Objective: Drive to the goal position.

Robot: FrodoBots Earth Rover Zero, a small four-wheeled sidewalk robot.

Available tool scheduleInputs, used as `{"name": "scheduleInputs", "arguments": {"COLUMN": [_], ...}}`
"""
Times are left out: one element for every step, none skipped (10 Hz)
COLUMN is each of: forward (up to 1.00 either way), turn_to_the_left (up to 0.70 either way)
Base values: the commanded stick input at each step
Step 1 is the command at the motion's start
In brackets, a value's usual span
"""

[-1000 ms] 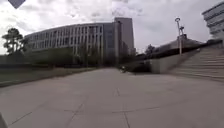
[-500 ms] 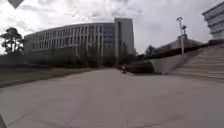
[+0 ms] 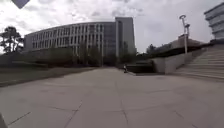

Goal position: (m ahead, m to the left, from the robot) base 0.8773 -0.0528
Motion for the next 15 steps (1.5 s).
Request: {"name": "scheduleInputs", "arguments": {"forward": [0.70, 0.70, 0.70, 0.70, 0.70, 0.70, 0.70, 0.70, 0.70, 0.70, 0.70, 0.70, 0.70, 0.70, 0.70], "turn_to_the_left": [0.01, 0.01, 0.01, 0.01, 0.01, 0.01, 0.01, 0.01, 0.01, 0.01, 0.01, 0.01, 0.01, 0.01, 0.01]}}
